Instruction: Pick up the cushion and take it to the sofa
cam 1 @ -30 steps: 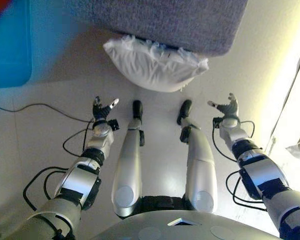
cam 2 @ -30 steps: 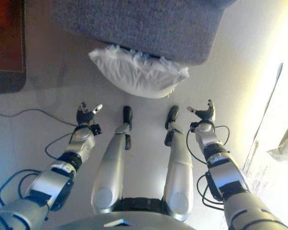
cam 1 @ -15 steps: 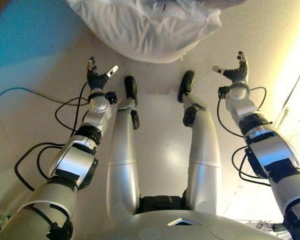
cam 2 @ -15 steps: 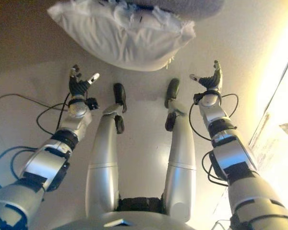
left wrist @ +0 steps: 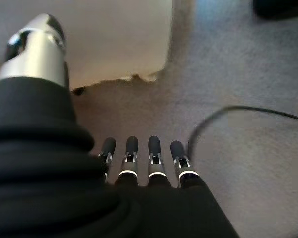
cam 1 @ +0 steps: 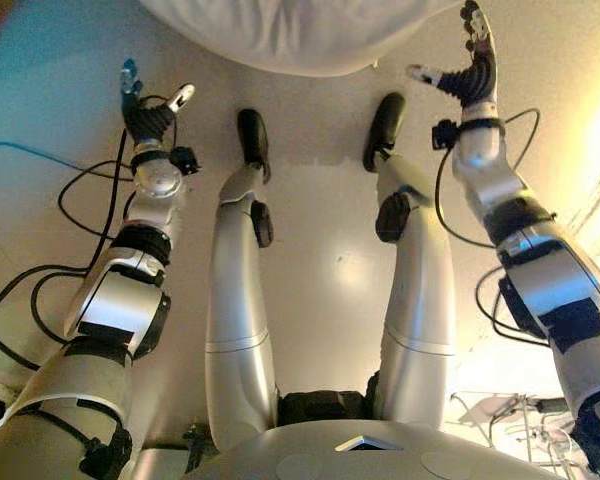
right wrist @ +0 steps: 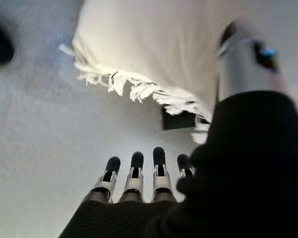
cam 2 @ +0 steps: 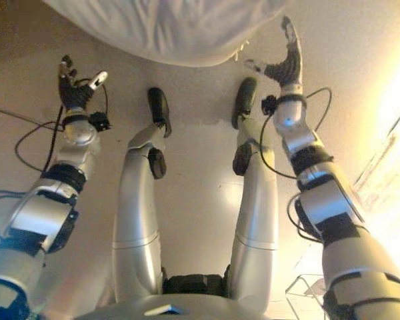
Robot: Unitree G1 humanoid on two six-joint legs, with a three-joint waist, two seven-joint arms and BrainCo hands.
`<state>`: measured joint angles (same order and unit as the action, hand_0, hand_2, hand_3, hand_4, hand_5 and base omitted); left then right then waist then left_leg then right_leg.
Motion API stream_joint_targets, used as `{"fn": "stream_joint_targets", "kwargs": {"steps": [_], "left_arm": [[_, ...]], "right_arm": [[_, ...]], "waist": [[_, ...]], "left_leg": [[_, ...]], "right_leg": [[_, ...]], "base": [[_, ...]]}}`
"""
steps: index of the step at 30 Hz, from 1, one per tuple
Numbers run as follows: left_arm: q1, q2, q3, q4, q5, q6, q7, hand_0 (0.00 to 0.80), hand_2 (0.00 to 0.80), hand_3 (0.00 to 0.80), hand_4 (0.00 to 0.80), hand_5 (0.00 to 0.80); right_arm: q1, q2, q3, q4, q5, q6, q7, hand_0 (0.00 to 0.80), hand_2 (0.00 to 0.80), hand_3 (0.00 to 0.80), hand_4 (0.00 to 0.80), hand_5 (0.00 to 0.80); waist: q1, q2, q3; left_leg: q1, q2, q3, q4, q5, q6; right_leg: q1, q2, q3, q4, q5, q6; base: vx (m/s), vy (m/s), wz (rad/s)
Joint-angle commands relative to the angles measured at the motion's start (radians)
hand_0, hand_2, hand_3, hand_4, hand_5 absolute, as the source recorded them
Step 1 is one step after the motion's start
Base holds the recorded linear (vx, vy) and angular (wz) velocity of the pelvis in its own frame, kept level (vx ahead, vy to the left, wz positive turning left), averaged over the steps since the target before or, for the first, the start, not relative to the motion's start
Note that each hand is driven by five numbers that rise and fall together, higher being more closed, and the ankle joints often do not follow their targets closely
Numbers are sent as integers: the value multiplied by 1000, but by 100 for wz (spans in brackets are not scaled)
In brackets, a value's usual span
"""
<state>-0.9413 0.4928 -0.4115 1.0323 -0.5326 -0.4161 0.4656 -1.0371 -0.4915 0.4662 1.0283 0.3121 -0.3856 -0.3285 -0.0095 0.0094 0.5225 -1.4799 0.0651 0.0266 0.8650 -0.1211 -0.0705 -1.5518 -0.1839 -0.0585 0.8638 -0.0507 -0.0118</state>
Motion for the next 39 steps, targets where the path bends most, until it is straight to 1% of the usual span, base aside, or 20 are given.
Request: {"fn": "stream_joint_targets", "kwargs": {"steps": [1,2,4,6,8,11,13,16,18,21,22,25,30,31,33,35,36,37,38,39], "left_arm": [[-71,92,46,-50,-26,1,-48,0,0,0,0,0],[-94,104,39,-49,-33,10,-64,0,0,0,0,0],[-140,118,19,-53,-35,2,-99,0,0,0,0,0],[-170,119,3,-67,-33,-26,-127,0,0,0,0,0],[-191,115,-15,-69,-26,-30,-135,0,0,0,0,0],[-223,114,-35,-63,-17,-25,-123,0,0,0,0,0],[-242,122,-41,-55,-29,-15,-136,0,0,0,0,0],[-295,137,-59,-35,-77,-5,-163,0,0,0,0,0],[-327,141,-67,-26,-121,22,-202,0,0,0,0,0],[-369,141,-85,-11,-199,73,-302,0,0,0,0,0],[-377,140,-90,-8,-210,78,-325,0,0,0,0,0],[-393,124,-113,-18,-268,113,-429,0,0,0,0,0],[-394,106,-139,-39,-356,160,-560,0,0,0,0,0],[-403,108,-139,-41,-358,161,-571,0,0,0,0,0],[-410,102,-155,-51,-386,182,-614,0,0,0,0,0],[-416,98,-164,-57,-401,194,-649,0,0,0,0,0],[-421,96,-171,-59,-415,195,-674,119,119,119,119,119],[-426,94,-175,-62,-417,194,-679,417,417,417,417,417],[-421,88,-179,-64,-416,194,-681,546,546,546,546,546],[-438,90,-189,-74,-434,186,-692,800,800,800,800,800]], "right_arm": [[24,-142,25,-81,124,-46,142,0,0,0,0,0],[12,-162,31,-88,133,-45,148,0,0,0,0,0],[-15,-187,49,-118,157,-30,156,0,0,0,0,0],[-36,-203,66,-162,136,14,115,0,0,0,0,0],[-51,-204,79,-186,128,39,102,0,0,0,0,0],[-80,-198,96,-206,138,74,115,0,0,0,0,0],[-94,-199,107,-208,150,78,144,0,0,0,0,0],[-130,-198,125,-213,184,61,186,0,0,0,0,0],[-153,-194,132,-219,208,50,206,0,0,0,0,0],[-190,-187,147,-233,246,41,252,0,0,0,0,0],[-200,-185,152,-235,254,42,263,0,0,0,0,0],[-227,-179,169,-266,291,53,316,0,0,0,0,0],[-254,-177,191,-289,358,91,409,0,0,0,0,0],[-266,-180,191,-287,369,92,423,0,0,0,0,0],[-280,-175,197,-285,422,97,478,0,0,0,0,0],[-293,-171,199,-287,469,107,503,0,0,0,0,0],[-298,-168,197,-287,490,111,519,0,0,0,0,0],[-302,-167,197,-284,500,111,527,0,0,0,0,0],[-298,-164,200,-281,507,113,530,0,0,0,0,0],[-315,-166,200,-282,515,120,540,207,207,207,207,207]], "waist": [[-25,40,-2],[-26,35,-2],[-30,26,-2],[-33,21,-2],[-37,19,-2],[-39,18,-2],[-41,17,-2],[-45,18,-2],[-48,19,-2],[-52,22,-2],[-53,23,-2],[-58,28,-2],[-61,35,-2],[-61,36,-2],[-60,38,-2],[-59,39,-2],[-60,40,-2],[-59,40,-2],[-59,40,-2],[-59,42,-2]], "left_leg": [[-39,-2,44,24,-74,6],[-48,0,42,32,-76,5],[-60,3,38,38,-73,4],[-67,4,37,38,-70,3],[-65,5,38,31,-68,2],[-62,2,39,18,-60,1],[-62,2,38,12,-58,1],[-65,2,39,-2,-53,-4],[-67,3,40,-11,-54,-5],[-68,1,43,-31,-51,-6],[-68,1,44,-39,-49,-6],[-66,-4,49,-68,-42,-6],[-58,-13,53,-111,-24,-5],[-80,-12,61,-124,7,5],[-78,-15,62,-141,15,4],[-75,-19,63,-156,21,2],[-73,-20,63,-163,23,3],[-73,-21,63,-168,24,3],[-50,-24,54,-162,-5,-7],[-69,-24,62,-182,28,3]], "right_leg": [[31,12,30,53,-106,84],[25,11,28,58,-107,84],[16,9,24,64,-106,82],[9,8,23,65,-105,81],[12,8,23,59,-102,82],[16,13,22,51,-99,83],[17,15,22,44,-96,86],[15,17,23,26,-90,94],[15,16,24,14,-89,98],[16,16,24,-11,-84,103],[16,16,25,-18,-82,104],[19,19,27,-52,-73,108],[28,30,29,-94,-58,113],[7,29,24,-109,-29,105],[12,34,23,-127,-24,107],[17,38,23,-145,-21,110],[19,40,22,-153,-19,110],[20,41,22,-158,-18,111],[43,44,27,-151,-45,120],[26,44,21,-175,-14,114]], "base": [[34,-56,4],[31,-49,11],[23,-40,6],[18,-28,-5],[7,-4,-3],[0,0,0],[0,0,0],[0,0,0],[-3,7,-4],[0,0,0],[0,0,0],[0,0,0],[1,22,4],[-64,27,5],[-17,11,4],[0,0,0],[0,0,0],[100,-11,-3],[0,0,0],[18,-8,-3]]}}
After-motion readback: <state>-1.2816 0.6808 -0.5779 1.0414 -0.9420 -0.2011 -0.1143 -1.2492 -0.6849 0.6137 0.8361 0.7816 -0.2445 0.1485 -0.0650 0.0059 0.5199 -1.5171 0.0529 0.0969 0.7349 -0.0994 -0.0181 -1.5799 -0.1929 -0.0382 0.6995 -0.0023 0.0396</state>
